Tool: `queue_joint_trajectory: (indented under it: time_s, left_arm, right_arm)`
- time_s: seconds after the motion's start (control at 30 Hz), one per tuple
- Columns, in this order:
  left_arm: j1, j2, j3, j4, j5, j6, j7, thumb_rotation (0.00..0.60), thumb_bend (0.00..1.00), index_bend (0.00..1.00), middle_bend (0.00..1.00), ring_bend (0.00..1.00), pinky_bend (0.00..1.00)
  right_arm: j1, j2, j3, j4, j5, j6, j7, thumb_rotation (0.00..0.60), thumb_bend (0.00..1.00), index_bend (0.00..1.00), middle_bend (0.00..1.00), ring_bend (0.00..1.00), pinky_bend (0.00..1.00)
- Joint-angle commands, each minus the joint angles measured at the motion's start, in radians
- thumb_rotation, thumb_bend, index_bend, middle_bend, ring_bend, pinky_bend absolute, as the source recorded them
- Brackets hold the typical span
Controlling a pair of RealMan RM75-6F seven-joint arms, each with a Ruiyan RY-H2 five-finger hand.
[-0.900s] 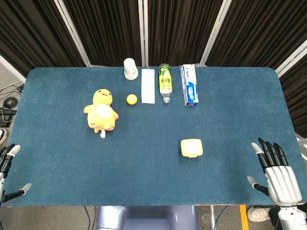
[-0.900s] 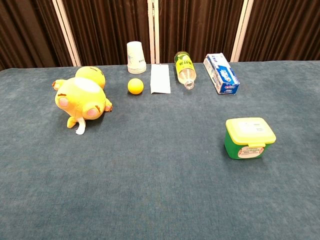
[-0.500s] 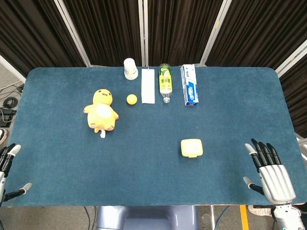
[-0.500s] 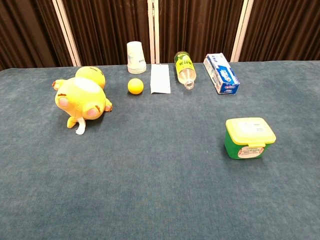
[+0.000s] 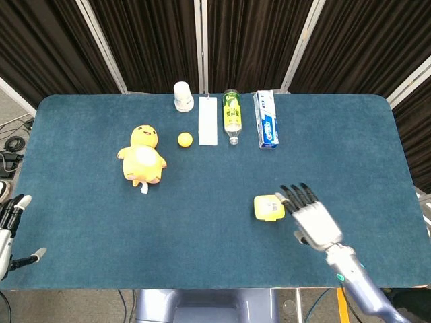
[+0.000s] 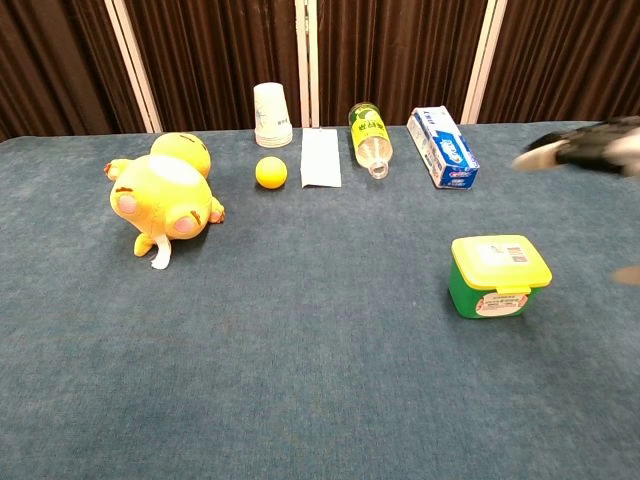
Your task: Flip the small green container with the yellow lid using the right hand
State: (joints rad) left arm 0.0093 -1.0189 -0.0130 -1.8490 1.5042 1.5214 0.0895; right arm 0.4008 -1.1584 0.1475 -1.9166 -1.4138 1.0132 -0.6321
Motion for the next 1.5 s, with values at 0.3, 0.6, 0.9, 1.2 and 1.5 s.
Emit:
queue_joint_trajectory:
  time_s: [0.3,0.6,0.9,1.2,1.5]
  left_arm:
    - [-0.026,0.0,-0.02,0.009,-0.07,-0.052,-0.003,0.6,0.0,0.0,0.0,0.0,0.0]
    - [-0.034,-0.003,-0.022,0.014,-0.087,-0.064,-0.002,0.6,0.0,0.0,0.0,0.0,0.0]
    - [-0.034,-0.002,-0.018,0.01,-0.084,-0.063,-0.005,0.6,0.0,0.0,0.0,0.0,0.0]
    - [-0.037,-0.002,-0.016,0.012,-0.087,-0.064,-0.006,0.6,0.0,0.0,0.0,0.0,0.0]
    - [-0.039,-0.007,-0.012,0.01,-0.084,-0.067,0.001,0.6,0.0,0.0,0.0,0.0,0.0]
  right_arm:
    - [0.37,-0.266,0.033,0.005,0.567,-0.103,-0.563,0.6,0.15,0.0,0.0,0.0,0.17]
    - [0.512,-0.354,-0.021,0.034,0.83,0.047,-0.785,0.6,0.15,0.0,0.0,0.0,0.22]
    - [0.564,-0.386,-0.097,0.106,0.866,0.138,-0.843,0.6,0.31,0.09,0.24,0.24,0.49]
    - [0.54,-0.347,-0.149,0.145,0.699,0.105,-0.679,0.6,0.54,0.31,0.52,0.49,0.66]
    - [0.459,-0.243,-0.096,0.128,0.432,0.061,-0.233,0.6,0.54,0.31,0.52,0.49,0.66]
